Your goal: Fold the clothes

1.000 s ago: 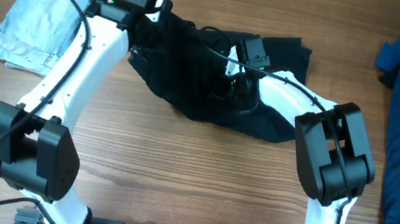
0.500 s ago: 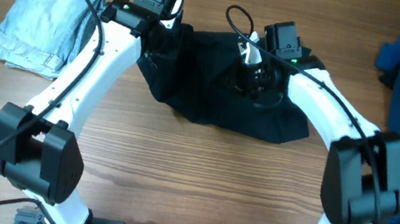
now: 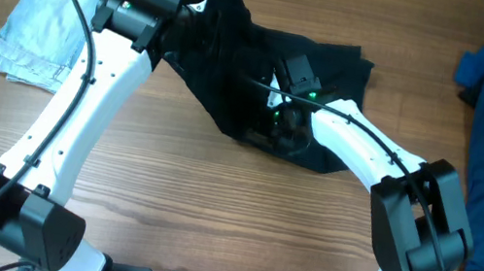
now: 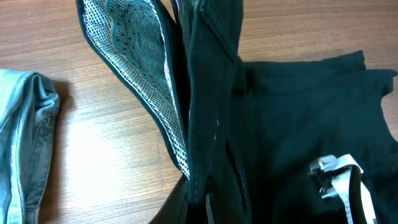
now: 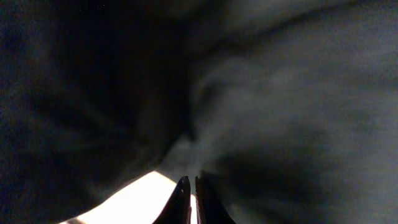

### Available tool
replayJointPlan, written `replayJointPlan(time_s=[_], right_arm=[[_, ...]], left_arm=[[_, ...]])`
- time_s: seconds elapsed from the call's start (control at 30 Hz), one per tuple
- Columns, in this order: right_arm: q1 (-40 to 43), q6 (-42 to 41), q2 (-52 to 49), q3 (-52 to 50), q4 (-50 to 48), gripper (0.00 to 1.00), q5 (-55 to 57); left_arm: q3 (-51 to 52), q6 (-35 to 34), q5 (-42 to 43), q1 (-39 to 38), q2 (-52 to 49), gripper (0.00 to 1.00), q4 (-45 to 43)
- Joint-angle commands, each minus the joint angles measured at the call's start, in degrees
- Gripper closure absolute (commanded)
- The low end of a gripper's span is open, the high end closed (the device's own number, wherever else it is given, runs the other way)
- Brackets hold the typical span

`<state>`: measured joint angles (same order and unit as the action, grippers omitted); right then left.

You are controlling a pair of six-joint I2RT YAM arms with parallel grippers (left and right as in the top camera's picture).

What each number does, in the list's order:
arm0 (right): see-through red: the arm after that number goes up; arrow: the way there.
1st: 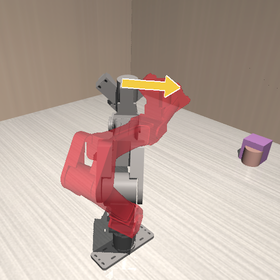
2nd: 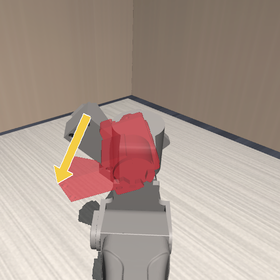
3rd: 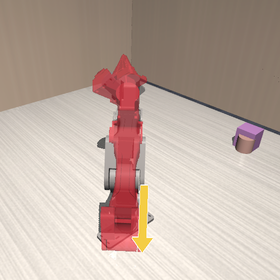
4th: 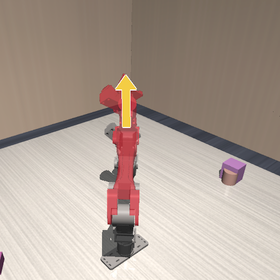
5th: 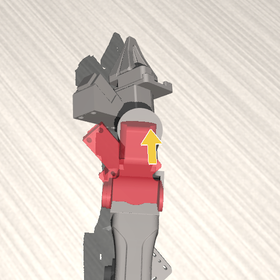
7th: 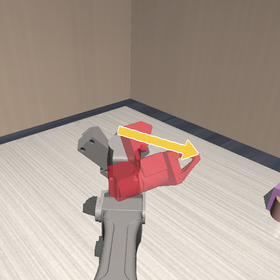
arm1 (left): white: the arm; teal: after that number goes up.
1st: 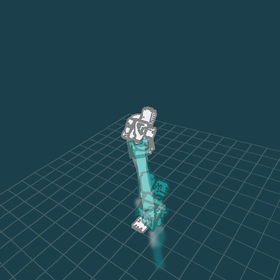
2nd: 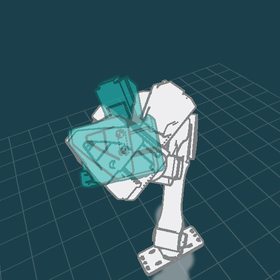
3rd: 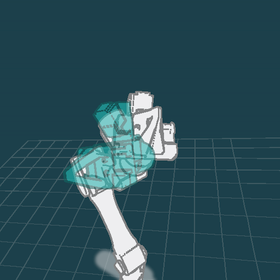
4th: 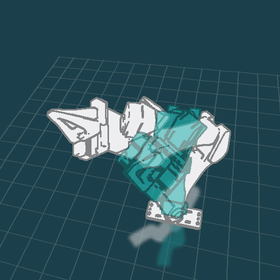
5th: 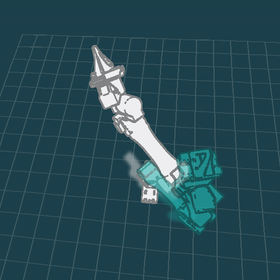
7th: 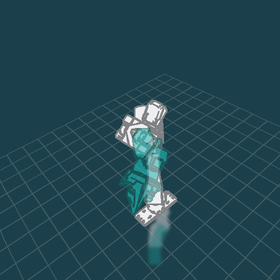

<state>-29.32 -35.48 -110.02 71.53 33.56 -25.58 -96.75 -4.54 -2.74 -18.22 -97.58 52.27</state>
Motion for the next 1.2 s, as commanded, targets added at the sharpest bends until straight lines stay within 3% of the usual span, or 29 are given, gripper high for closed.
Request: replayJointPlan(time_s=[0.0,0.73,1.17], right_arm=[[-0.37,-3.91,-0.39,-1.16,-2.4,0.96,4.44],[-3.52,-15.52,-0.42,-10.19,-18.64,0.96,4.04],[3.87,-3.93,8.24,-7.74,-25.7,0.96,1.14]], left_arm=[[-1.53,1.14,-0.37,0.0,1.27,0.93,-0.55],[-1.53,1.11,-0.37,0.0,1.27,0.94,-0.52],[-1.53,1.11,-0.37,0.0,1.27,0.94,-0.55]])
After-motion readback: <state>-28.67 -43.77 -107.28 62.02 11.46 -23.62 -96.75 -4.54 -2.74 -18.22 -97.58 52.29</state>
